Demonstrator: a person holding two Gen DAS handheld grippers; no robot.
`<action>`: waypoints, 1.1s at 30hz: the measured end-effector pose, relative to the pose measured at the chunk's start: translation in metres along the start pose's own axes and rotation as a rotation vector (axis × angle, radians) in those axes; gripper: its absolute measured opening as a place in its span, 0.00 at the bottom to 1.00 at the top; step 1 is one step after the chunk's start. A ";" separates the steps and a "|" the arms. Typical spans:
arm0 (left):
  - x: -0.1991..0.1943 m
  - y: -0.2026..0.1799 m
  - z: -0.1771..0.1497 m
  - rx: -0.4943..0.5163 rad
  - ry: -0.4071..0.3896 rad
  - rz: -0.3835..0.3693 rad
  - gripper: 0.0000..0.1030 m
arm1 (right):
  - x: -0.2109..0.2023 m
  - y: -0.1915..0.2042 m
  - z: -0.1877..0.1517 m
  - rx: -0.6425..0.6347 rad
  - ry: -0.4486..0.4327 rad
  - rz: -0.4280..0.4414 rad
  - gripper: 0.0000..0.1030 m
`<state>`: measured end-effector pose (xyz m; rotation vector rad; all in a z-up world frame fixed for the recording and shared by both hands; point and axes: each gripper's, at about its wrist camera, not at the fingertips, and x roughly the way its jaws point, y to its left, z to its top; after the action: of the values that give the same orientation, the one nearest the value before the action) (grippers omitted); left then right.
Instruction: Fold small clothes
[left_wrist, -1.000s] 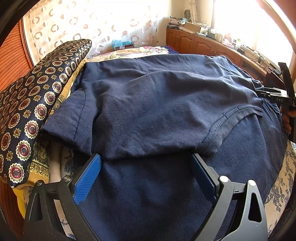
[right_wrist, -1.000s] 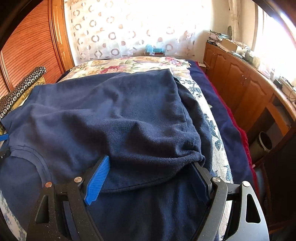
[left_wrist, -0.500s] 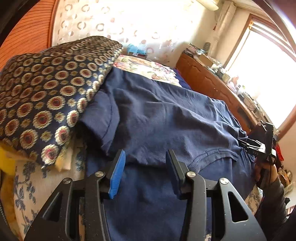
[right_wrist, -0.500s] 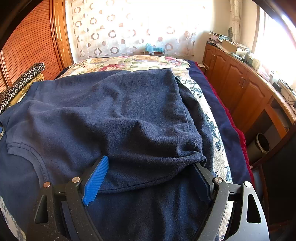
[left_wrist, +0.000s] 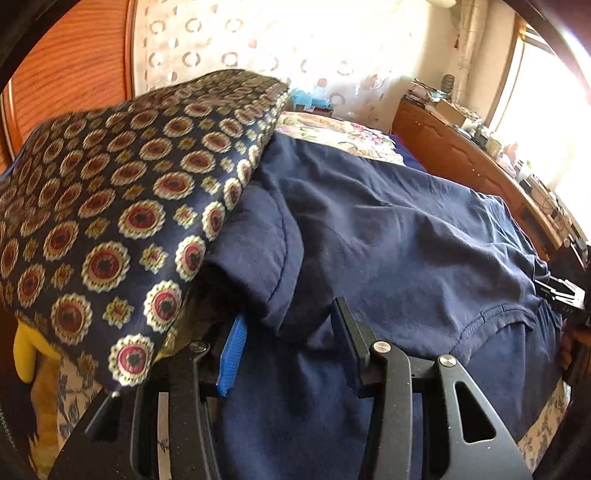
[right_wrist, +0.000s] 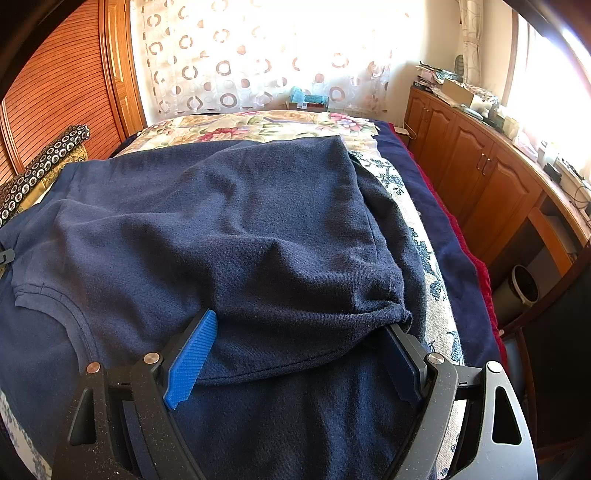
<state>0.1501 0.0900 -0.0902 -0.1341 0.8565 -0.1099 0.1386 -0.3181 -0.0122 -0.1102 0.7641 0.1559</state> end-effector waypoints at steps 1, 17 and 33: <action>0.001 -0.001 0.001 0.015 -0.003 0.010 0.29 | 0.000 0.000 0.000 0.000 0.000 0.000 0.84; -0.040 -0.024 0.004 0.097 -0.158 -0.003 0.04 | -0.013 -0.002 -0.004 0.014 -0.061 -0.002 0.05; -0.132 -0.028 0.002 0.104 -0.314 -0.115 0.04 | -0.122 -0.014 -0.029 -0.015 -0.248 0.079 0.04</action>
<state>0.0647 0.0824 0.0138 -0.0994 0.5289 -0.2342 0.0344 -0.3489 0.0523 -0.0735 0.5203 0.2457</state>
